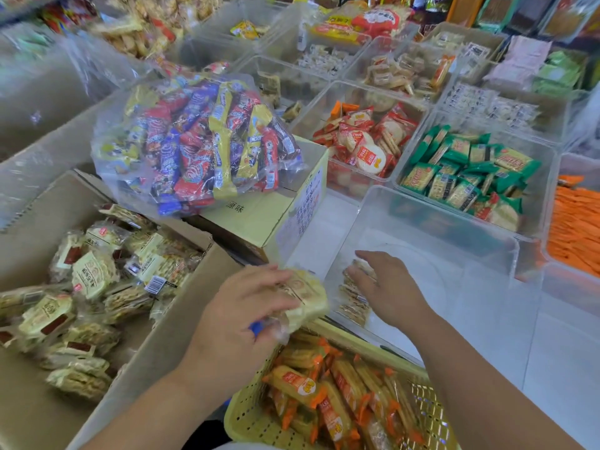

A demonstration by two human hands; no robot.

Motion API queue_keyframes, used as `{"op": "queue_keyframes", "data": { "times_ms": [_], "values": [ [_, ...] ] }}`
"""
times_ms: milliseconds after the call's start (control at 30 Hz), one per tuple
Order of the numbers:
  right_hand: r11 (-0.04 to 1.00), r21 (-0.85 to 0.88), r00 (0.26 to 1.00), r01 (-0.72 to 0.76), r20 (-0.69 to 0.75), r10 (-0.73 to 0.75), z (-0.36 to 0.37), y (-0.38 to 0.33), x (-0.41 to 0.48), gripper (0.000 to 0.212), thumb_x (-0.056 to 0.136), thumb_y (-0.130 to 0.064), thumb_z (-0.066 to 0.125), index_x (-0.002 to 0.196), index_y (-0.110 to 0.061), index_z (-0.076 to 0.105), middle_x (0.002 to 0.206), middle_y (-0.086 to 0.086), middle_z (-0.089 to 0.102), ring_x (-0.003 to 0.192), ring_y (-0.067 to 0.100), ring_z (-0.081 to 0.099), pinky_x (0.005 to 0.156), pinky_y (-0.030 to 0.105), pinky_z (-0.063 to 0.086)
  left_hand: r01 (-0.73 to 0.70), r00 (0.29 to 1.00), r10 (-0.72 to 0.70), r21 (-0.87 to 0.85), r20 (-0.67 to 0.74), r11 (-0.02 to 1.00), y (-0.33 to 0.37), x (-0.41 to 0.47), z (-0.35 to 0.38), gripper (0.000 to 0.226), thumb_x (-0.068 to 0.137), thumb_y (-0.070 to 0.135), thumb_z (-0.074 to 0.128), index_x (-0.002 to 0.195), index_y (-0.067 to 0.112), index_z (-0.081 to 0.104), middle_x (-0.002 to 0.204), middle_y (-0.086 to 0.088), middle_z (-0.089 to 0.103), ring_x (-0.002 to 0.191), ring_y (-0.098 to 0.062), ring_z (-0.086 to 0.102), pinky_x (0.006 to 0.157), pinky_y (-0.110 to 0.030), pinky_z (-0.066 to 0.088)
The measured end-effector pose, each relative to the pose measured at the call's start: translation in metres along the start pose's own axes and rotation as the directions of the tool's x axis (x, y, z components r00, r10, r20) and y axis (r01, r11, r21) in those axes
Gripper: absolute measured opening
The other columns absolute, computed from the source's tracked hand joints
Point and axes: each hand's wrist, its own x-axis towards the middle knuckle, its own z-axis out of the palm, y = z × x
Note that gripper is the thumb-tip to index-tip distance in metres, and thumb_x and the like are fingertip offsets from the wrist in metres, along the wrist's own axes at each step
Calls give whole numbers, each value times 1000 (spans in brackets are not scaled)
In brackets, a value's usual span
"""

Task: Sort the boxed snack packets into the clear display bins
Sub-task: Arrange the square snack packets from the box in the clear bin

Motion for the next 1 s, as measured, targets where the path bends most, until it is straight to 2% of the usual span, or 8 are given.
{"op": "queue_keyframes", "data": {
  "times_ms": [100, 200, 333, 433, 567, 667, 800, 1000],
  "values": [
    [931, 304, 978, 203, -105, -179, -13, -30, -39, 35, 102, -44, 48, 131, -30, 62, 131, -21, 57, 122, 2, 52, 97, 13, 39, -196, 980, 197, 143, 7, 970, -6, 3, 0, 29, 83, 10, 63, 100, 23, 83, 129, -2, 67, 131, -31, 55, 109, -39, 43],
    [797, 501, 942, 336, -171, -290, -22, -47, -72, 32, 99, -29, 51, 128, -28, 64, 131, -13, 60, 124, 12, 56, 96, 17, 43, -258, 964, 264, 154, -17, 954, -4, 4, 4, 27, 88, 8, 62, 102, 19, 83, 126, -7, 67, 128, -35, 57, 110, -36, 43],
    [803, 307, 858, 510, -238, -454, -24, -54, -95, 52, 82, -36, 74, 132, -24, 64, 141, -7, 55, 134, 18, 50, 106, 30, 42, -278, 958, 285, 132, -29, 951, 4, 9, 12, 28, 86, 11, 64, 108, 16, 80, 120, 1, 70, 119, -25, 61, 105, -31, 47],
    [820, 100, 800, 563, -315, -511, -20, -57, -98, 48, 79, -40, 81, 121, -19, 71, 124, -8, 65, 119, 14, 58, 101, 36, 47, -227, 974, 228, 142, 3, 964, 11, 14, 20, 34, 78, 14, 73, 112, 19, 73, 107, 14, 68, 102, -13, 60, 93, -25, 47],
    [899, -6, 842, 438, -346, -413, -18, -55, -103, 38, 83, -39, 77, 116, -20, 72, 106, -9, 71, 100, 15, 64, 86, 38, 54, -285, 957, 273, 150, 96, 947, 16, 23, 32, 17, 82, 22, 71, 96, 14, 73, 93, 9, 68, 88, -14, 58, 82, -25, 46],
    [937, 27, 895, 347, -307, -323, -24, -50, -99, 32, 94, -42, 57, 115, -22, 72, 105, -9, 72, 96, 14, 65, 75, 35, 58, -327, 942, 312, 133, 120, 936, 19, 32, 44, 21, 86, 31, 68, 102, 17, 67, 102, 4, 70, 96, -14, 59, 90, -22, 45],
    [983, 76, 924, 170, -360, -132, -39, -19, -69, 20, 99, -31, 58, 108, -18, 72, 101, -5, 72, 88, 18, 67, 75, 34, 56, 23, 967, -62, 159, 247, 987, 7, 41, 59, 73, 83, 57, 72, 145, 35, 40, 144, 20, 42, 133, 5, 31, 110, -10, 22],
    [974, 176, 918, -146, -343, 199, -32, 51, 12, 16, 101, -27, 57, 107, -13, 64, 99, 4, 69, 85, 23, 61, 68, 29, 39, 302, 691, -485, 395, 536, 867, -28, 46, 89, 103, 89, 77, 46, 165, 26, -2, 172, 6, 11, 156, -13, 14, 123, -33, 20]
  ]
}}
